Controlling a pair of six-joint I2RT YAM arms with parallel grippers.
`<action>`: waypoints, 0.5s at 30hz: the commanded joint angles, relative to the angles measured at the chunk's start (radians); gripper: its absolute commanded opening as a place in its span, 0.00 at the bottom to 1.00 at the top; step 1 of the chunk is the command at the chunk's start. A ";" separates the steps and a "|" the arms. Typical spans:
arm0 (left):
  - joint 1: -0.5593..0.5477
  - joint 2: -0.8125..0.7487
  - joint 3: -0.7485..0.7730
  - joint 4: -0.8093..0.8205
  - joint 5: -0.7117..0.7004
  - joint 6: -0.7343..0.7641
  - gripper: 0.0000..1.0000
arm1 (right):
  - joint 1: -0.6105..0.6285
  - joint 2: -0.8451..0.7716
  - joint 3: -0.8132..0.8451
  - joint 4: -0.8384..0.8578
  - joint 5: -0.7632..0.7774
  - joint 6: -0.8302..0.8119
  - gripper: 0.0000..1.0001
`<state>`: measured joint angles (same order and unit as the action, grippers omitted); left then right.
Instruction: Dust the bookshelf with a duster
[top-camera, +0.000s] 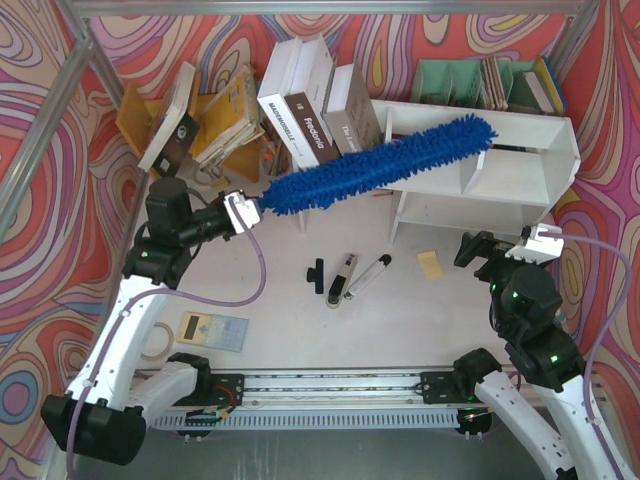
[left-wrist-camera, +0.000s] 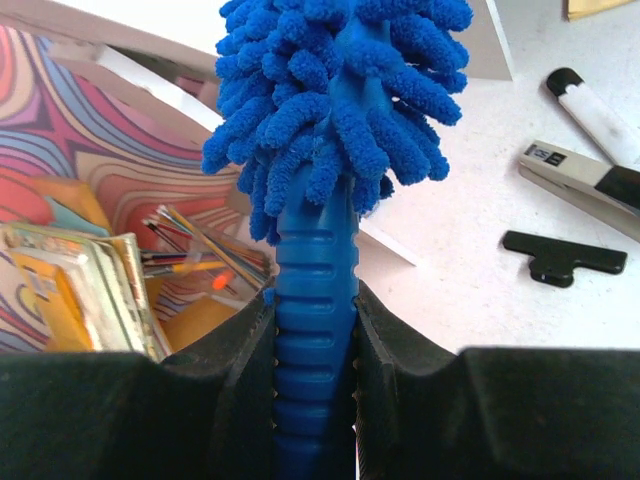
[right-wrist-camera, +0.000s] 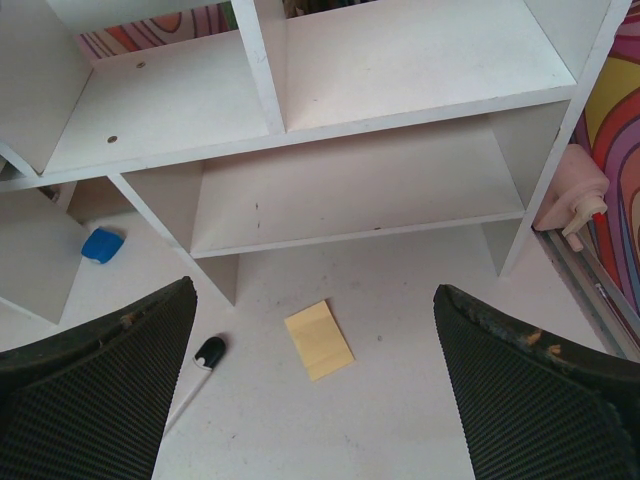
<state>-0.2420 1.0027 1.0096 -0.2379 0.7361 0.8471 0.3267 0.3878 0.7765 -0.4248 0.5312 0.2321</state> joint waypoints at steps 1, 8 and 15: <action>0.007 -0.024 0.056 0.019 0.028 0.009 0.00 | -0.004 -0.005 -0.006 0.025 0.018 -0.010 0.89; 0.012 -0.016 -0.010 0.033 0.028 0.006 0.00 | -0.004 -0.007 -0.008 0.027 0.019 -0.012 0.89; 0.012 -0.038 -0.140 0.062 0.033 -0.006 0.00 | -0.003 -0.007 -0.011 0.031 0.018 -0.014 0.90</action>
<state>-0.2356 0.9924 0.9264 -0.2211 0.7364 0.8452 0.3267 0.3878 0.7765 -0.4244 0.5312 0.2321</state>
